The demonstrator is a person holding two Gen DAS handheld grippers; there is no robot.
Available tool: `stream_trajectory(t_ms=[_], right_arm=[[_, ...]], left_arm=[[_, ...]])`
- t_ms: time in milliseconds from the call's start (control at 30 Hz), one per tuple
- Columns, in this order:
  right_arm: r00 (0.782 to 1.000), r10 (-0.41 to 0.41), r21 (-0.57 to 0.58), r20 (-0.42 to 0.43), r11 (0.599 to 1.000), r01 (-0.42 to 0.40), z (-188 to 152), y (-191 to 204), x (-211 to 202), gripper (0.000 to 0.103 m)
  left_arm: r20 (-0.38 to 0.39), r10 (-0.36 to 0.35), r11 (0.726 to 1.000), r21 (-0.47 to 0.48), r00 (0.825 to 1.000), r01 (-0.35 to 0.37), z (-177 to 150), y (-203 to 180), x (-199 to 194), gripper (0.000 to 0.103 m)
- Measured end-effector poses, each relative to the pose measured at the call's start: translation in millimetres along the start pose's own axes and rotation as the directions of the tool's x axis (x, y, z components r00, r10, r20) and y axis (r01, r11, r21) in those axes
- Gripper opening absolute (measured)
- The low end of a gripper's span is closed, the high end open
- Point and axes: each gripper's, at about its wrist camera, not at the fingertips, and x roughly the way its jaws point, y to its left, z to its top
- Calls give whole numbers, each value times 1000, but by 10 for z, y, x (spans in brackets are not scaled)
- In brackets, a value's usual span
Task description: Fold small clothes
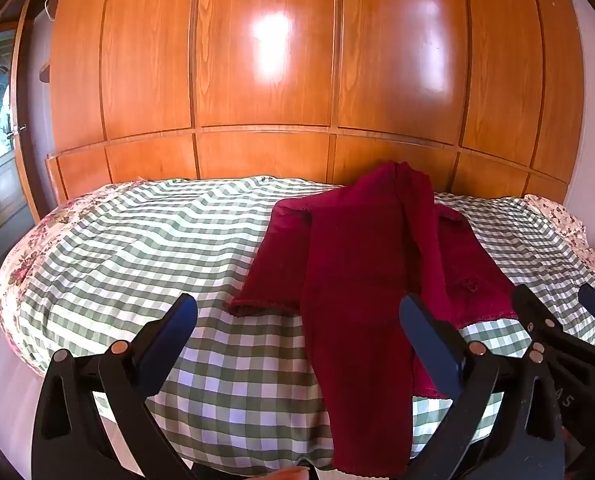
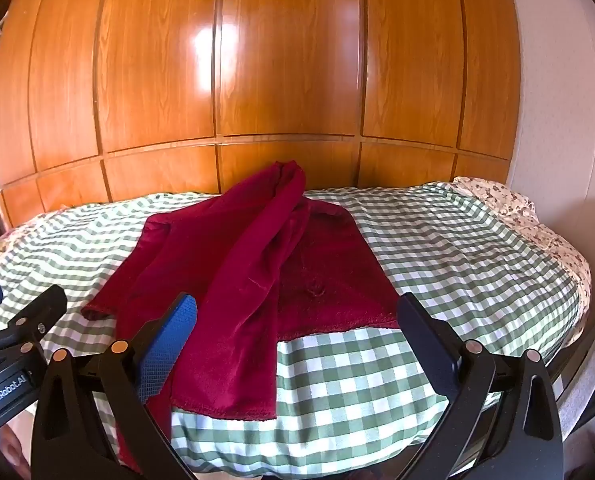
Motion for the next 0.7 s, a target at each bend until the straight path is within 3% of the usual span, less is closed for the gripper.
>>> stream_trajectory(t_ms=[700], right_arm=[[1000,-4,0,-6,1000,4,-16,-20,13,99]], left_arm=[[-6,-1,1000,2,1000,1,6,25,-2,101]])
